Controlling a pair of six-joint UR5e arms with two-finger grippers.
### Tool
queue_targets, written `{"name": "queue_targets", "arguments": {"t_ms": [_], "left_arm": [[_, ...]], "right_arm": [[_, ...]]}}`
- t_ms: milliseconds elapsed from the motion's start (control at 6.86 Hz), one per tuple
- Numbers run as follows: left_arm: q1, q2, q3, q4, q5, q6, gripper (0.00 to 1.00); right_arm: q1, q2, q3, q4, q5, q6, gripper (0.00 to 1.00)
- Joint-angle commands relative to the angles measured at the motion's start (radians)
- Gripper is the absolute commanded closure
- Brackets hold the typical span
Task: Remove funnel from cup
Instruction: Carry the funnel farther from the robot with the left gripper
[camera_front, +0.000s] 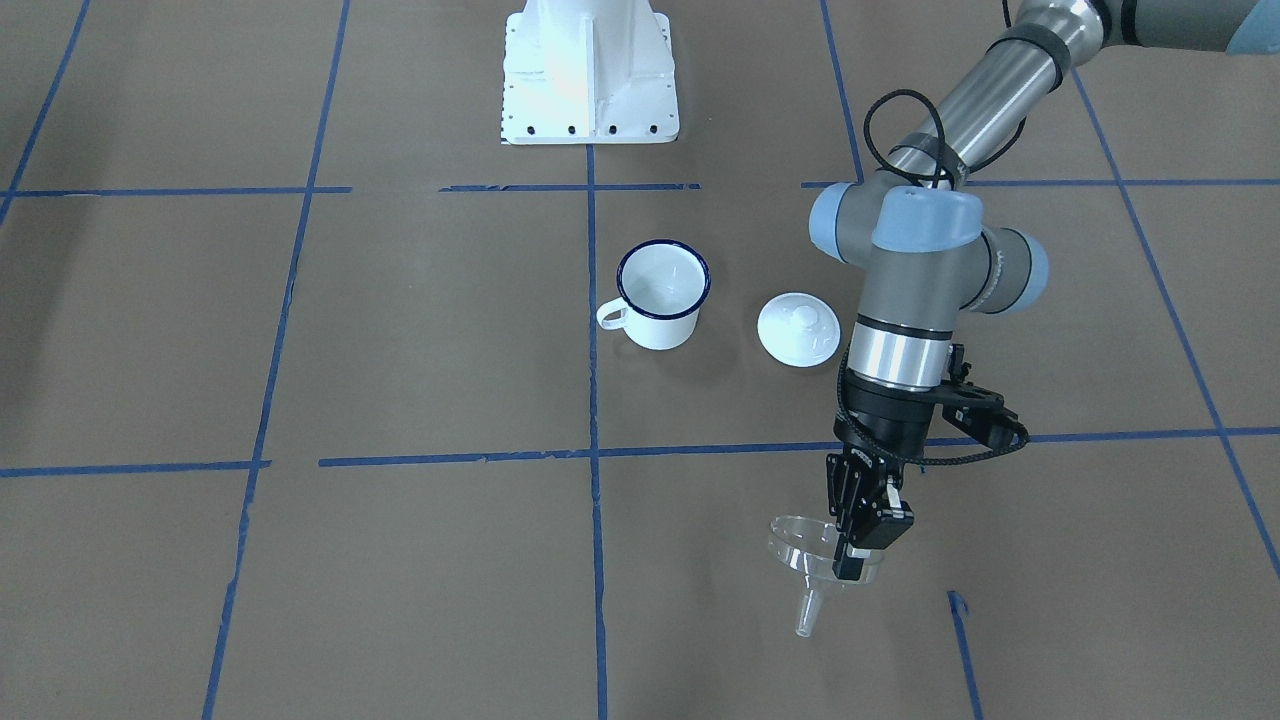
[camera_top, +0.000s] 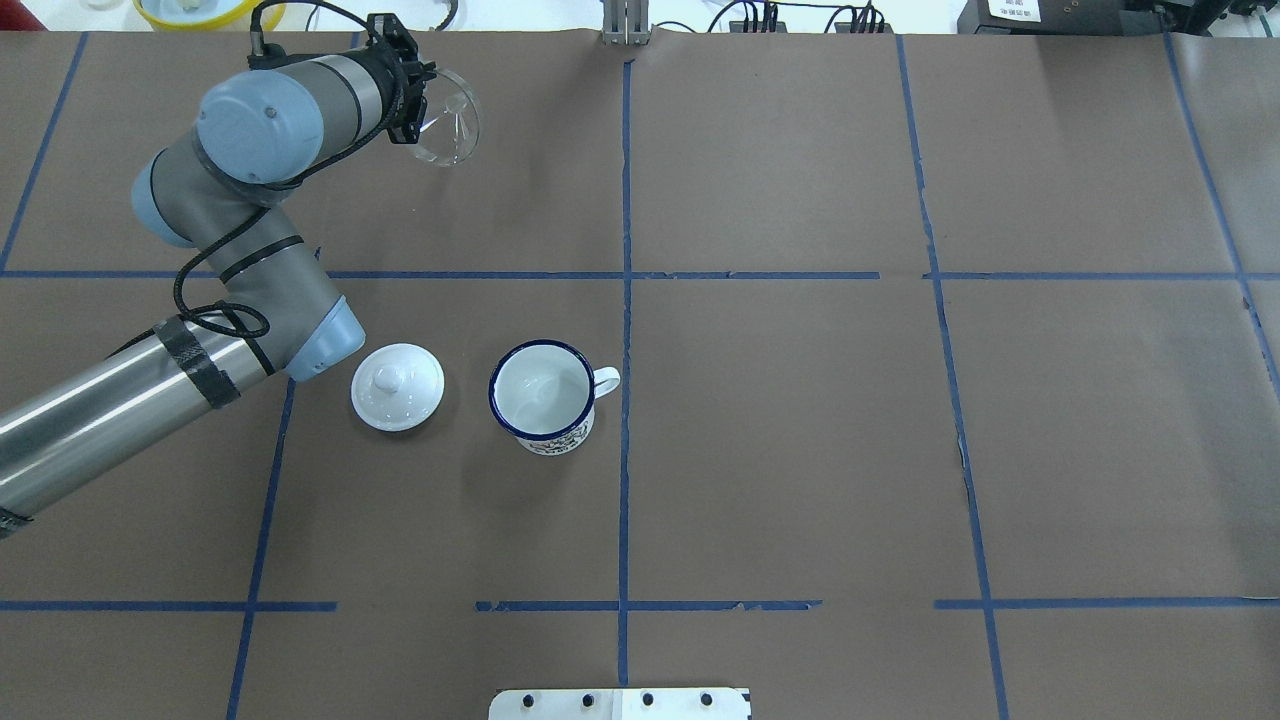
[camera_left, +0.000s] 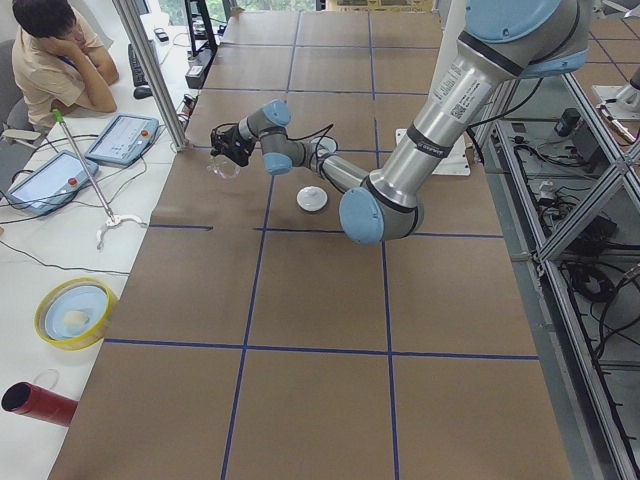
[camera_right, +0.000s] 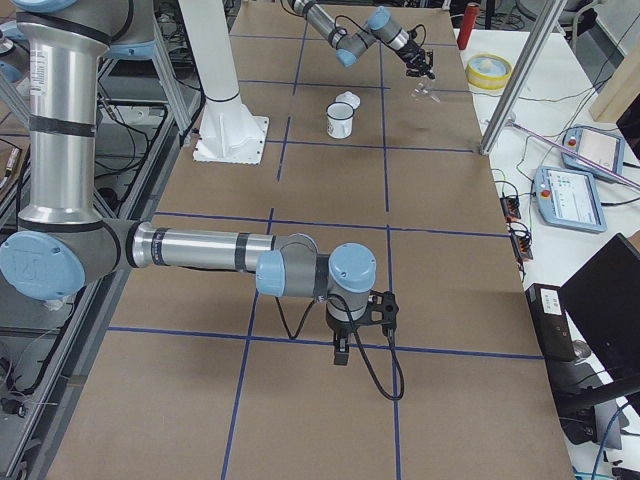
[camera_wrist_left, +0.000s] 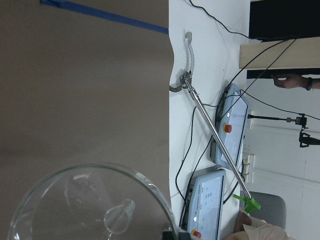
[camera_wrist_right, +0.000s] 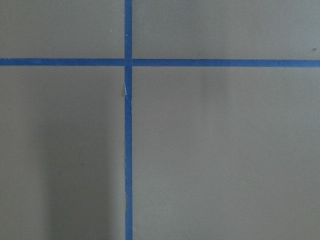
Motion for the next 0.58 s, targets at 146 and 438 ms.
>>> {"name": "queue_targets", "arguments": {"t_ms": [146, 438], "left_arm": [[0.02, 0.019, 0.134, -0.155, 0.022, -0.029, 1.0], [0.03, 0.022, 0.139, -0.159, 0.023, -0.029, 1.0]], "right_arm": [[0.0, 0.0, 0.0, 0.0, 0.0, 0.0, 0.0], [0.0, 0.0, 0.0, 0.0, 0.0, 0.0, 0.0]]}}
